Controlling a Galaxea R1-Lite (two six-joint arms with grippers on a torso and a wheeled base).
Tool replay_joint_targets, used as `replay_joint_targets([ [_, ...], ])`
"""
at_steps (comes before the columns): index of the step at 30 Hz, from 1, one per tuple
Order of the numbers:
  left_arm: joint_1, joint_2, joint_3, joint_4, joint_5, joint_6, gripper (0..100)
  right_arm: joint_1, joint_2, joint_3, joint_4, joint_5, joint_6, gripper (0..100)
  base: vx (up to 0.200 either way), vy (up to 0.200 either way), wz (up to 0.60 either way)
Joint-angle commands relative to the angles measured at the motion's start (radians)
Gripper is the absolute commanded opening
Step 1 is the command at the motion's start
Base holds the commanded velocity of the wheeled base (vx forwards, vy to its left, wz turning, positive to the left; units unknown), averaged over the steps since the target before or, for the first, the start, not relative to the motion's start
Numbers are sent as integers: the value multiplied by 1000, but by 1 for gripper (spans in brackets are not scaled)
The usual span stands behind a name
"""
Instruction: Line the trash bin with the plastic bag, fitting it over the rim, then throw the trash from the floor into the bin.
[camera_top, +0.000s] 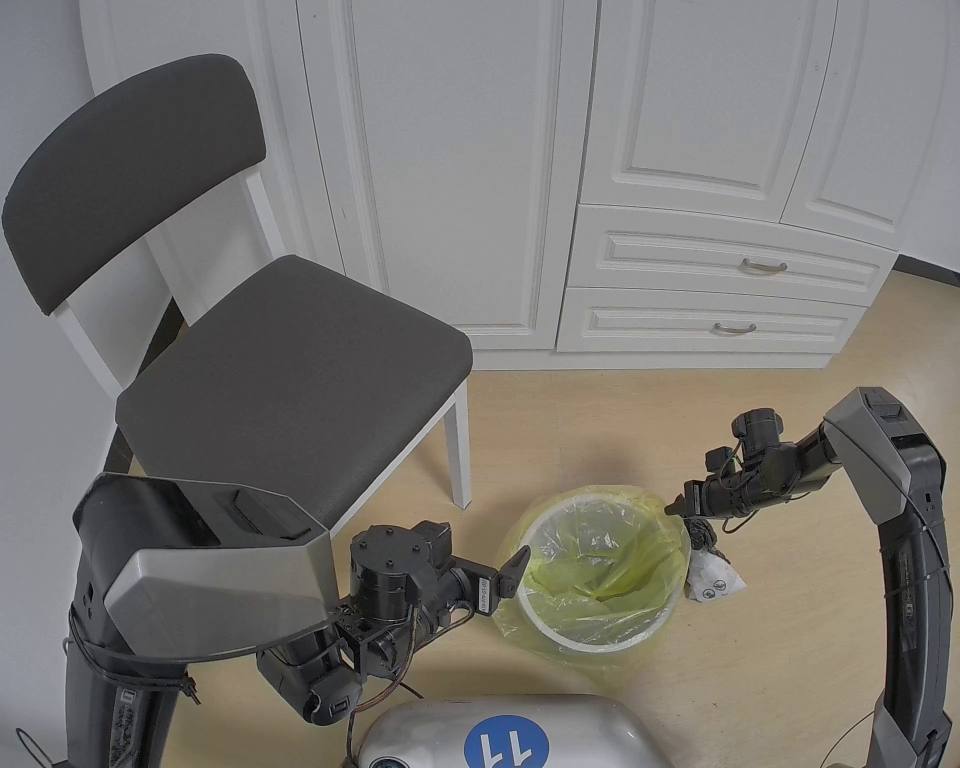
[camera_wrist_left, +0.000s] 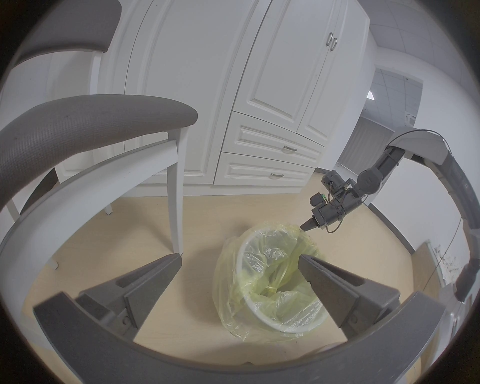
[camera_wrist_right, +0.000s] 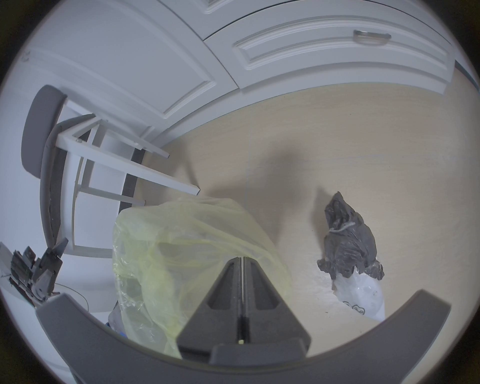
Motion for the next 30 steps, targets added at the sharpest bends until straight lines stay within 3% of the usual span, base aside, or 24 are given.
replay_joint_targets([
  [1, -2, 2, -10, 10, -1, 0, 100, -14, 85, -148, 101, -1, 18, 0, 0, 0, 0],
  [7, -7, 16, -19, 17, -32, 2, 100, 32, 130, -203, 176, -36, 4, 0, 0, 0, 0],
  [10, -20, 13, -57, 65, -33, 3, 100, 70, 167, -208, 175, -145, -33, 0, 0, 0, 0],
  [12, -24, 10, -73, 90, -33, 3, 100, 75, 171, -206, 175, -159, -45, 0, 0, 0, 0],
  [19, -63, -8, -172, 261, -33, 45, 100, 56, 131, -191, 176, -152, -36, 0, 0, 0, 0],
  [25, -119, -18, -382, 602, -23, 78, 100, 49, 87, -148, 169, -140, -36, 0, 0, 0, 0],
  [28, -134, -12, -474, 731, -21, 77, 100, 29, 44, -117, 169, -91, -36, 0, 0, 0, 0],
  [29, -143, -4, -513, 769, -21, 77, 100, 12, 13, -94, 169, -36, -36, 0, 0, 0, 0],
  [30, -143, -4, -513, 769, -21, 77, 100, 12, 13, -94, 169, -36, -36, 0, 0, 0, 0],
])
